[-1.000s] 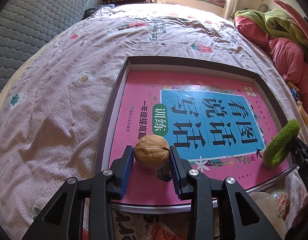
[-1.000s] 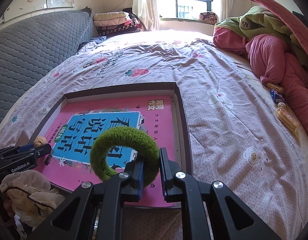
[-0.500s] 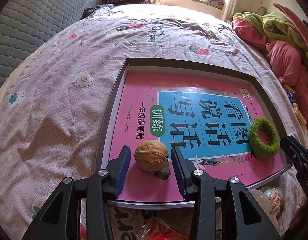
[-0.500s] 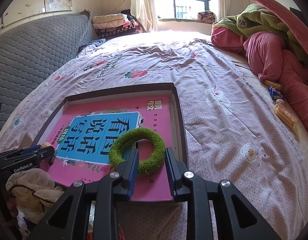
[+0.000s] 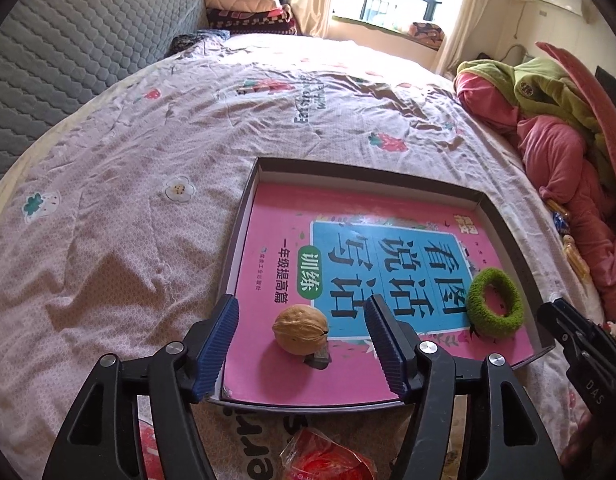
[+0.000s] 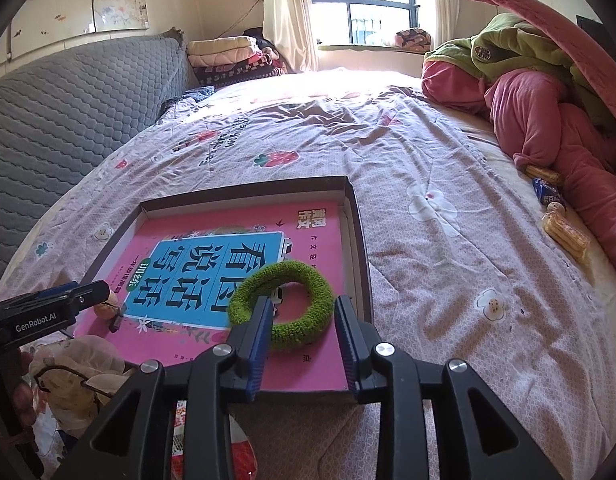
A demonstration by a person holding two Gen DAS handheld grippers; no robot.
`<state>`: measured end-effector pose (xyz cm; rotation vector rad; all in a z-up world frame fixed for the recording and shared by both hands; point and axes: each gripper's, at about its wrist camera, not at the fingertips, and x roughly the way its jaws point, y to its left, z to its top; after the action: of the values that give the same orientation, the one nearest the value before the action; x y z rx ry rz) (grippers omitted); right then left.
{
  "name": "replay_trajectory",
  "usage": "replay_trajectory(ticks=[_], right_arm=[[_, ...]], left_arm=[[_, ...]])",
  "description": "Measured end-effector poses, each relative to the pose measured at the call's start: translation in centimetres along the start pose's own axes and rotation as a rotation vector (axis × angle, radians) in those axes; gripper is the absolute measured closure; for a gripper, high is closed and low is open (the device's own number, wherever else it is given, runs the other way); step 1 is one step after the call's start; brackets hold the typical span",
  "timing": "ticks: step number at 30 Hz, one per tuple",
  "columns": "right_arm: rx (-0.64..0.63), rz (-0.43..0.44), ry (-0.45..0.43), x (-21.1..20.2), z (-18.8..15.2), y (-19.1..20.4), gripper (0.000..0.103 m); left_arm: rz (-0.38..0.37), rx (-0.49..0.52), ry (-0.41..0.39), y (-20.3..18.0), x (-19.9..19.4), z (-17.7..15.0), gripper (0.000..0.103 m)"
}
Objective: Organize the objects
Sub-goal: 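Open both grippers to drop the walnut and ring onto the workbook, then withdraw both grippers from the tray toward the remaining items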
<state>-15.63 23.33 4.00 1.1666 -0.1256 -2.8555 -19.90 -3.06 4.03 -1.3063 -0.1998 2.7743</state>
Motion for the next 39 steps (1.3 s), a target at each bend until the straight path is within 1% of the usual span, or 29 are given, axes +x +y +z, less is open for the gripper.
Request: replay_trajectory(ticks=[3,5,7,9,13,17,25,32,36,39], right_arm=[[-0.005,0.009,-0.014,-0.8,0.0,0.2,0.066],[-0.008,0.018,-0.025,-1.4,-0.1,0.3,0.063],[-0.007,0.024,-0.036,-2.0,-0.2,0.3,0.057],[-0.005,0.033,-0.046,-2.6,-0.4,0.3,0.054],[-0.010,0.044,-0.066,-3.7,-0.7,0.5,0.052],[-0.023,0.058,-0.076,-4.5,-1.0,1.0,0.050],[-0.043,0.073,-0.100,-5.6,-1.4,1.9,0.049],[-0.073,0.077,-0.105,-6.0,-1.8,2.5,0.047],[-0.085,0.075,-0.103,-6.0,-2.1,2.8,0.046],[-0.091,0.078,-0.103,-6.1,-2.3,2.9,0.044]], left_arm=[[0.013,0.000,-0.049,0.3,-1.5,0.1,0.033],[0.016,-0.011,-0.071,0.6,-2.5,-0.1,0.033],[0.023,-0.013,-0.093,0.7,-3.4,-0.3,0.032],[0.033,-0.012,-0.110,0.7,-4.2,-0.7,0.032],[0.037,-0.004,-0.130,0.4,-5.4,-1.8,0.032],[0.026,0.007,-0.139,0.1,-6.4,-3.1,0.032],[0.023,0.053,-0.178,-1.0,-8.2,-4.5,0.032],[0.020,0.050,-0.170,-0.5,-8.6,-5.5,0.032],[0.039,0.061,-0.171,-0.3,-8.7,-5.8,0.032],[0.035,0.061,-0.170,-0.1,-8.8,-5.9,0.032]])
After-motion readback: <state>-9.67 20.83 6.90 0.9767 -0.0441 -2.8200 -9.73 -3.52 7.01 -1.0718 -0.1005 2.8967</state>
